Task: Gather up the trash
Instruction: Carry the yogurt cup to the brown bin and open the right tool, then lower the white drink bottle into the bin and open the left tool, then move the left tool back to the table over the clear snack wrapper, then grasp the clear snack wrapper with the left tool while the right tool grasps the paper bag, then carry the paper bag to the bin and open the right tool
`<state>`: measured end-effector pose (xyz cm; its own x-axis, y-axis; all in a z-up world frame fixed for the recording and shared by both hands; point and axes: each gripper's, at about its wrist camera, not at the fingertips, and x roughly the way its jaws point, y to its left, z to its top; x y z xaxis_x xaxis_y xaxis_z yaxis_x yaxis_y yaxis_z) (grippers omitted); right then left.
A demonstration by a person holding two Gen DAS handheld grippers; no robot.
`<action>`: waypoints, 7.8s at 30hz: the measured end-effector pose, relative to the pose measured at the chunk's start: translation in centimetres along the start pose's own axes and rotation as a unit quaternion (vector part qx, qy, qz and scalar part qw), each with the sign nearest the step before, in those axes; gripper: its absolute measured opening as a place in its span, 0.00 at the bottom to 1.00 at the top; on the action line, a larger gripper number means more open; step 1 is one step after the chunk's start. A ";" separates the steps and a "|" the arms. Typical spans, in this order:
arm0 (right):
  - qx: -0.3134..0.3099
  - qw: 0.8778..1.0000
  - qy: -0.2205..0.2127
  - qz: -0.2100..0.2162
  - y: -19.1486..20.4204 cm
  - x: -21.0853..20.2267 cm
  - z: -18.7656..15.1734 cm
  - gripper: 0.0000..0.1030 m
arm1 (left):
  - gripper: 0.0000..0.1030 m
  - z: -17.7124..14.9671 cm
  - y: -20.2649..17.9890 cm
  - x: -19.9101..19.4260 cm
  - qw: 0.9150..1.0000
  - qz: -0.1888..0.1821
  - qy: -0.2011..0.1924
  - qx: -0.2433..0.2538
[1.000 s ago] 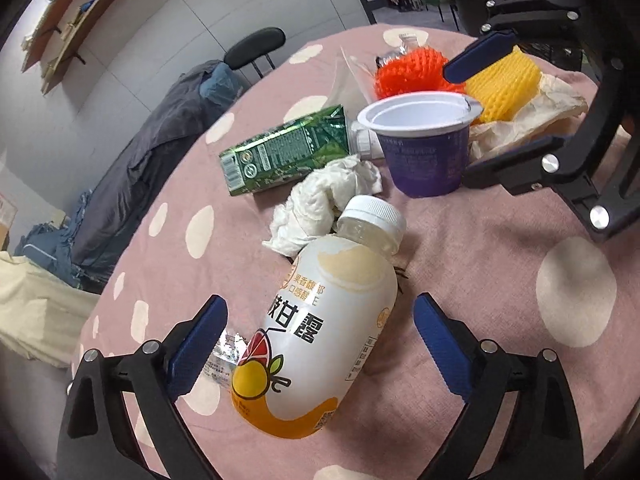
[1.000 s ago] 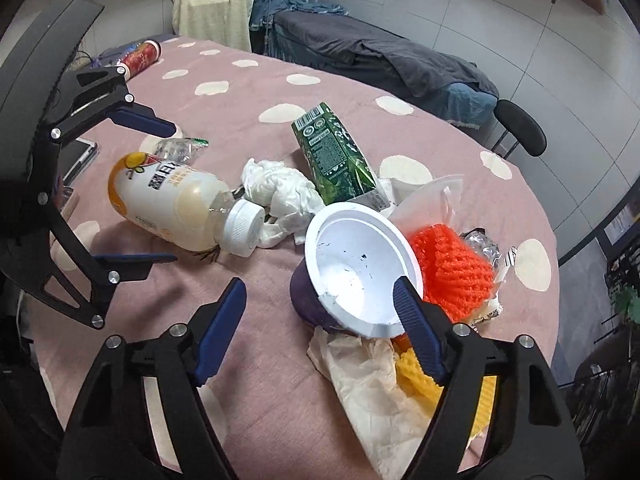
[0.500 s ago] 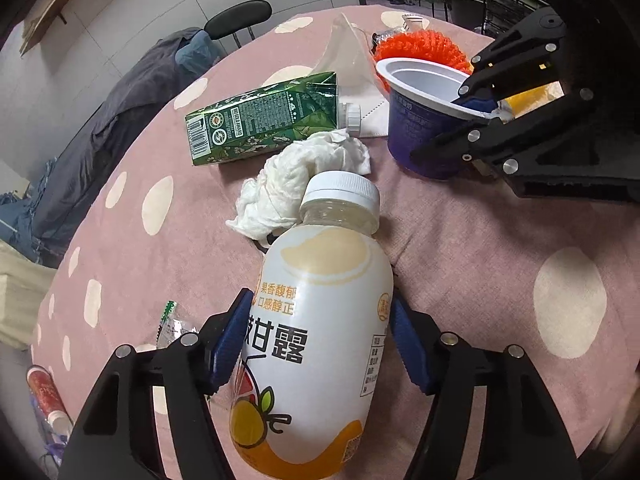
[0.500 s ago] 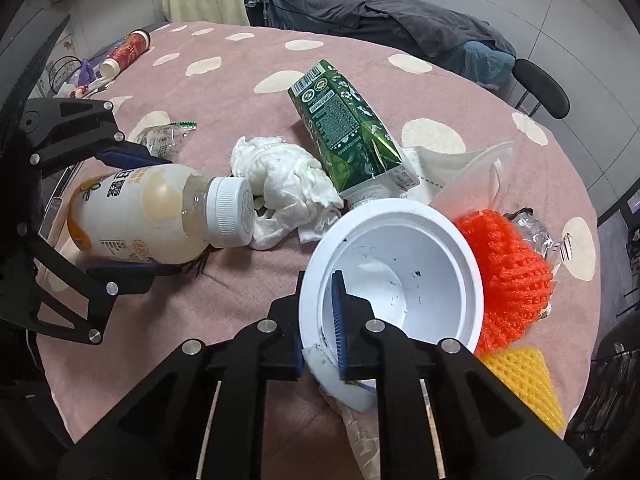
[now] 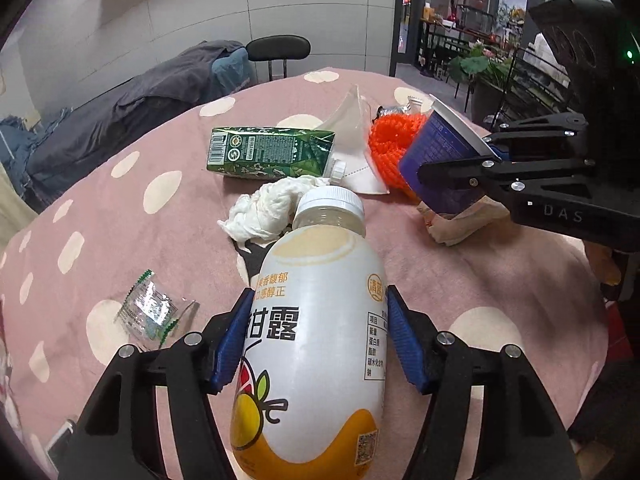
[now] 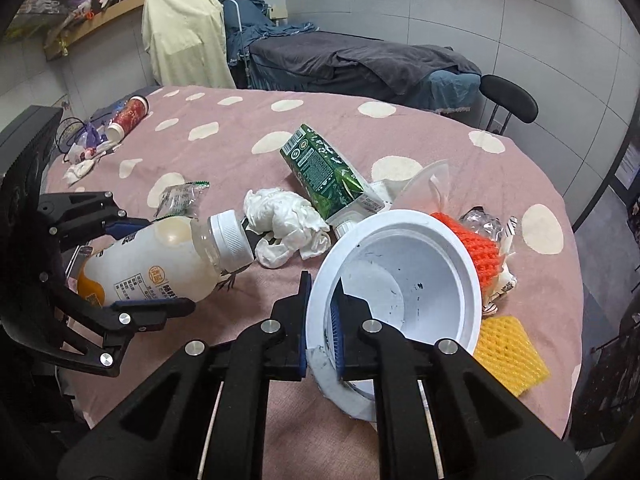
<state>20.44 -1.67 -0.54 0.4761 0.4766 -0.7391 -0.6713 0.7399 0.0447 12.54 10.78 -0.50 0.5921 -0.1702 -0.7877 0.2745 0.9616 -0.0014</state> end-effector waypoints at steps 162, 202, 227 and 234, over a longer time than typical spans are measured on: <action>0.204 0.965 -0.052 -0.158 -7.9 -8.4 -13.1 0.83 | 0.94 -0.8 -2.8 0.0 0.992 0.053 -0.080 -0.086; 0.002 0.989 -0.014 -0.146 -2.8 -2.3 -7.8 0.22 | 0.43 -3.1 13.9 3.3 0.948 0.107 0.006 -0.300; 0.106 0.986 -0.112 -0.063 -3.2 -13.9 -11.4 0.05 | 0.43 0.1 -2.4 -1.8 0.981 0.011 -0.095 -0.169; 0.139 0.973 -0.149 -0.105 -5.2 -17.7 -12.5 0.05 | 0.43 1.1 -7.4 -1.7 0.987 -0.022 -0.107 -0.122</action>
<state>8.38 -19.90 3.93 0.7574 0.3877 -0.5254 -0.3816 0.9157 0.1257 10.36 3.67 1.53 0.7371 -0.2299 -0.6355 0.1293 0.9710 -0.2012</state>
